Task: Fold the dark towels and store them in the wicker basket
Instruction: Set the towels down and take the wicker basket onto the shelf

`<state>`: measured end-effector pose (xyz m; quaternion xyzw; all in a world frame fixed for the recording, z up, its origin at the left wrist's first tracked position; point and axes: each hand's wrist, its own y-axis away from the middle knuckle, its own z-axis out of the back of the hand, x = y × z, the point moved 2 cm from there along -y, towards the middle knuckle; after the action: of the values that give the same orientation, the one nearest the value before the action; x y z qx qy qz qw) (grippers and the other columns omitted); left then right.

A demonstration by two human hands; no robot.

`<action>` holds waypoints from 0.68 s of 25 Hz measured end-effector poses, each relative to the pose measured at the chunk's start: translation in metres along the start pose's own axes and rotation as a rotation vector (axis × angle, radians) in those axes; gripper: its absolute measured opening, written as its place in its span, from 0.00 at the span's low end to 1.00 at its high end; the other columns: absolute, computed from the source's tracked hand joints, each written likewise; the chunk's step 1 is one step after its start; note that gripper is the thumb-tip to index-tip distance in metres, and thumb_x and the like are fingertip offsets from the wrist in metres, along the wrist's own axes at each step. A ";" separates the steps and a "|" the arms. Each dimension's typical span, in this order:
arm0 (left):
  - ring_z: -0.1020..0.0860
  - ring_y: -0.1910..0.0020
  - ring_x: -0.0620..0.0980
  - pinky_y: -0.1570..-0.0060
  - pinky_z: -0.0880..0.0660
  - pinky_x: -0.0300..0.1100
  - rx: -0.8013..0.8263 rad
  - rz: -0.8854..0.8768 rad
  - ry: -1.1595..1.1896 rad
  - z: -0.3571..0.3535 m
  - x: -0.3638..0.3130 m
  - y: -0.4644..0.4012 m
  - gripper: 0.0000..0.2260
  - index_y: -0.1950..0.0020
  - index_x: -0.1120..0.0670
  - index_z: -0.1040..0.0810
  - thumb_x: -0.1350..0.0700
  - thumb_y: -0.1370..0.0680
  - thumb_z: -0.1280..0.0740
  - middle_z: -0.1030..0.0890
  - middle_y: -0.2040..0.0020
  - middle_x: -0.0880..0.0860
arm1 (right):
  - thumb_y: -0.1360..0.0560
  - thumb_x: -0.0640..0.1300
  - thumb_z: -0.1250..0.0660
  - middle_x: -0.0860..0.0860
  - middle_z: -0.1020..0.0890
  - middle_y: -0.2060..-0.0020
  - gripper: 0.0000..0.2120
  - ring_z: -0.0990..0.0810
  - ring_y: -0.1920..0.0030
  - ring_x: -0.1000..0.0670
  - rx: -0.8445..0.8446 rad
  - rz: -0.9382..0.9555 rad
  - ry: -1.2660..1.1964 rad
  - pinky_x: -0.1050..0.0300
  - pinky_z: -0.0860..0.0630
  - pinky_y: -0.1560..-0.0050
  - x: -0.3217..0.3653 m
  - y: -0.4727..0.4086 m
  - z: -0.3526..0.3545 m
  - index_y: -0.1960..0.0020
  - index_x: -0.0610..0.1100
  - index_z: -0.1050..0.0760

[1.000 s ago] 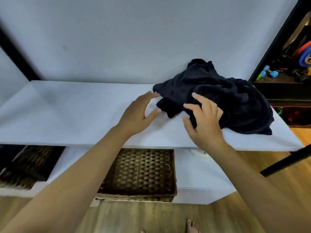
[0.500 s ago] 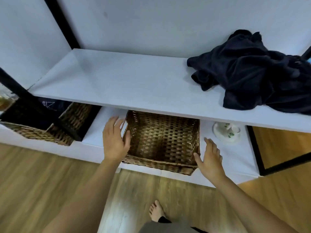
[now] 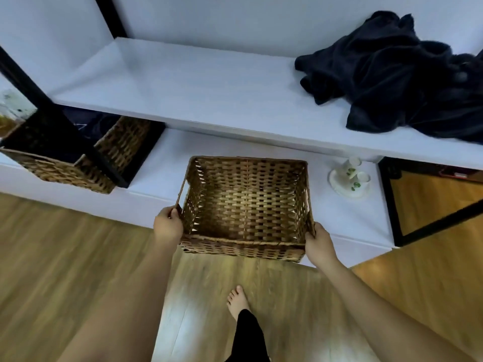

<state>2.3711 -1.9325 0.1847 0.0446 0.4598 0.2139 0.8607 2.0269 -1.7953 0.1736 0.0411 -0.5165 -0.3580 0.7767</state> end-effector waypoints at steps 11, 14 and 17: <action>0.21 0.51 0.49 0.49 0.27 0.42 -0.311 0.041 0.424 0.206 -0.005 0.069 0.07 0.45 0.55 0.18 0.59 0.18 0.35 0.19 0.51 0.52 | 0.19 0.37 0.39 0.64 0.16 0.48 0.19 0.19 0.49 0.66 0.196 0.333 -0.317 0.70 0.24 0.56 0.098 0.158 -0.030 0.38 0.58 0.21; 0.20 0.56 0.48 0.55 0.25 0.41 -0.330 0.018 0.600 0.259 -0.015 0.072 0.05 0.47 0.55 0.17 0.59 0.19 0.33 0.17 0.50 0.55 | 0.18 0.38 0.38 0.62 0.15 0.48 0.18 0.18 0.50 0.64 0.213 0.371 -0.391 0.71 0.23 0.59 0.117 0.195 -0.038 0.37 0.58 0.22; 0.19 0.56 0.49 0.54 0.24 0.43 -0.331 -0.015 0.665 0.297 -0.022 0.078 0.06 0.50 0.54 0.16 0.60 0.20 0.34 0.16 0.49 0.56 | 0.19 0.37 0.37 0.64 0.15 0.52 0.17 0.18 0.52 0.66 0.217 0.414 -0.433 0.72 0.24 0.61 0.129 0.228 -0.044 0.40 0.57 0.20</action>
<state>2.5754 -1.8352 0.3934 -0.1705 0.6739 0.2817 0.6614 2.2080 -1.7170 0.3516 -0.0594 -0.7024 -0.1358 0.6962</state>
